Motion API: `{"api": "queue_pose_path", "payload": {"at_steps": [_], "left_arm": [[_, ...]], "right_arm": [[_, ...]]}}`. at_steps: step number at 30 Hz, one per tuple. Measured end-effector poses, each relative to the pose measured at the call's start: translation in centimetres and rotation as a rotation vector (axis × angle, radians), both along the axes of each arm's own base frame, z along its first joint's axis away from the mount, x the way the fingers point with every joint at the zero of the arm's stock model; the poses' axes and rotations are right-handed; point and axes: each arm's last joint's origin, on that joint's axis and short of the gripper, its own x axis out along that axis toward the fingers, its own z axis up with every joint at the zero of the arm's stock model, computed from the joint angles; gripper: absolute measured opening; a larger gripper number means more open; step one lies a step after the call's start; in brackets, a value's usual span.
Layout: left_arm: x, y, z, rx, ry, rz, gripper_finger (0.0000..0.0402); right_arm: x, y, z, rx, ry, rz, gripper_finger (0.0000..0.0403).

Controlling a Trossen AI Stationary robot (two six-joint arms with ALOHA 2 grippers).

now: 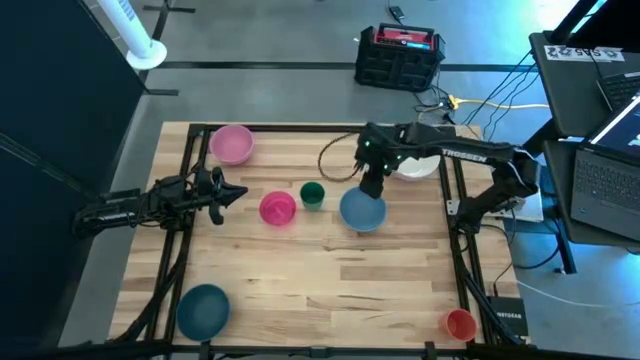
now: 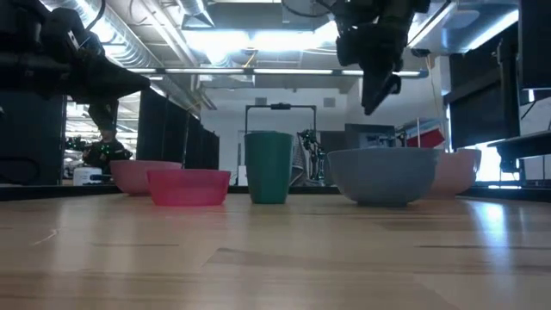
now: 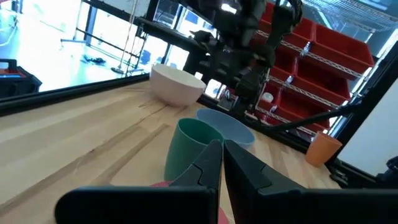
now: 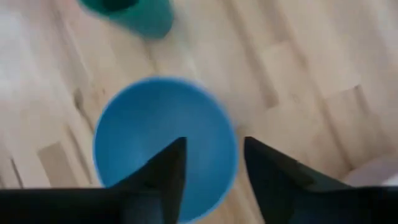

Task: Nest bowls inside each other
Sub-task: Stack the light blue bowl on top of the white bowl

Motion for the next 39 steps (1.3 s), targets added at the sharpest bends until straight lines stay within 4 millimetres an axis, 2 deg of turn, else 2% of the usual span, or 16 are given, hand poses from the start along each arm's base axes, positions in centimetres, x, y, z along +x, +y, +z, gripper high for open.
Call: {"api": "queue_pose_path", "payload": {"at_steps": [2,5,9,20,25,27,28,30,31,35,38,39], "left_arm": [[0.0,0.0,0.0,0.012,0.003,0.0,0.0],[0.0,0.0,0.0,0.038,0.01,-0.001,0.0],[0.0,0.0,0.0,0.058,0.015,-0.001,0.0],[0.0,0.0,0.0,0.062,0.016,-0.001,0.0],[0.0,0.0,0.0,0.062,0.016,-0.002,0.0],[0.0,0.0,0.0,0.062,0.016,-0.002,0.0],[0.0,0.0,0.0,0.062,0.016,-0.002,0.0],[0.0,0.0,0.0,0.062,0.016,-0.002,0.0],[0.0,0.0,0.0,0.065,0.018,-0.002,0.0],[0.0,0.0,0.0,0.071,0.019,-0.001,0.0],[0.0,0.0,0.0,0.071,0.019,-0.001,0.0],[0.0,0.0,0.0,0.071,0.019,-0.001,0.0]], "right_arm": [[0.4,0.3,-0.5,-0.037,0.038,0.001,0.0199],[0.8,0.6,-1.8,-0.072,0.101,0.006,0.0211],[0.9,0.5,-4.0,-0.06,0.19,0.003,0.0204],[-0.3,0.9,-8.3,-0.034,0.272,-0.019,0.0194],[-0.3,0.9,-9.6,-0.019,0.224,-0.06,0.019],[0.0,0.9,-9.9,-0.002,0.209,-0.061,0.0163],[0.1,0.8,-10.1,0.006,0.211,-0.06,0.0135],[0.2,0.9,-10.5,0.017,0.226,-0.057,0.0051],[0.2,0.9,-10.6,0.02,0.231,-0.053,0.0025],[0.3,0.9,-10.3,0.026,0.238,-0.055,0.0004],[0.6,0.7,-7.9,-0.022,0.235,-0.032,0.0001],[0.4,0.1,-6.9,-0.04,0.228,-0.046,0.0001]]}}
